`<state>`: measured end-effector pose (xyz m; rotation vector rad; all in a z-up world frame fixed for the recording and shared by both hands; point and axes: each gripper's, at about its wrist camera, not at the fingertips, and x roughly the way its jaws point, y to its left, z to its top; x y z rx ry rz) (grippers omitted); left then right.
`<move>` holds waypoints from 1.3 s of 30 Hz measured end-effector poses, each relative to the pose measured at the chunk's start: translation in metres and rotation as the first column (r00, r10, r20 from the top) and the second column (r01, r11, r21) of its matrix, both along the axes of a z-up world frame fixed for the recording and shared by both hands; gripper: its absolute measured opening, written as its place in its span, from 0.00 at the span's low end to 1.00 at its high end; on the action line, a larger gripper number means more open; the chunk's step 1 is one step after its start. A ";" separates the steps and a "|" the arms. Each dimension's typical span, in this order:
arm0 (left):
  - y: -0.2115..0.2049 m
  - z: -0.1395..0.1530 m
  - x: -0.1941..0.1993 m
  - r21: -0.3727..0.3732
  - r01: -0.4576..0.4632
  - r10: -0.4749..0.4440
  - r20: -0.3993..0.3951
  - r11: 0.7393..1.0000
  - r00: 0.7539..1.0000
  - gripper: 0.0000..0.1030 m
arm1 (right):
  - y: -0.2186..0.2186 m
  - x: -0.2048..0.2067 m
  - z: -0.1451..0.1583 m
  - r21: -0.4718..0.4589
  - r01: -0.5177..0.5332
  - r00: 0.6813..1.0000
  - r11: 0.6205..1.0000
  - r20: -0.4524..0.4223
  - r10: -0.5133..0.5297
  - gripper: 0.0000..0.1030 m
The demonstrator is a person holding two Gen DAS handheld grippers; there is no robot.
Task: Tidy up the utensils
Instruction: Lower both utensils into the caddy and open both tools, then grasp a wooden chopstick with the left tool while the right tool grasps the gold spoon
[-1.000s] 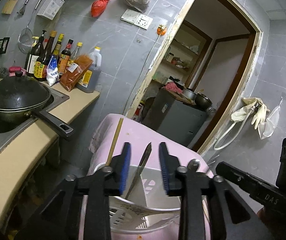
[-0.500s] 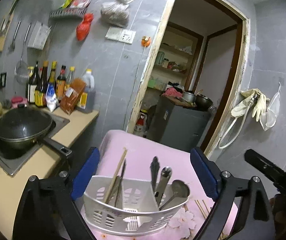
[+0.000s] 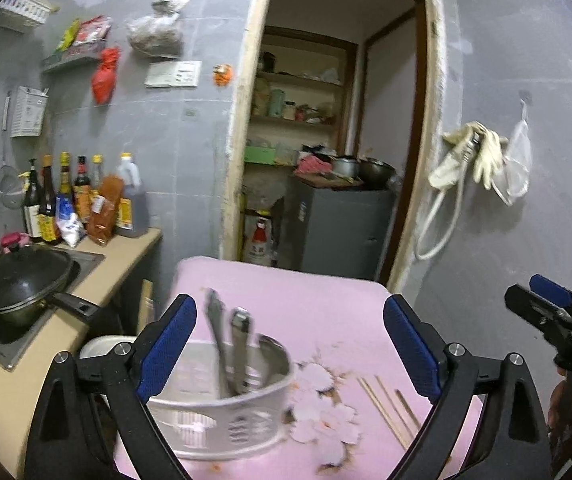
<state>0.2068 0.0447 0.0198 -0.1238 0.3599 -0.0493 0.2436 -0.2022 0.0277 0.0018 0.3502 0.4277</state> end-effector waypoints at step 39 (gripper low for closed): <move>-0.089 -0.148 0.083 -0.142 0.175 -0.224 -0.514 0.974 0.828 0.51 | -0.023 0.026 -0.151 -0.173 -0.158 0.895 0.972 -0.441 0.067 0.33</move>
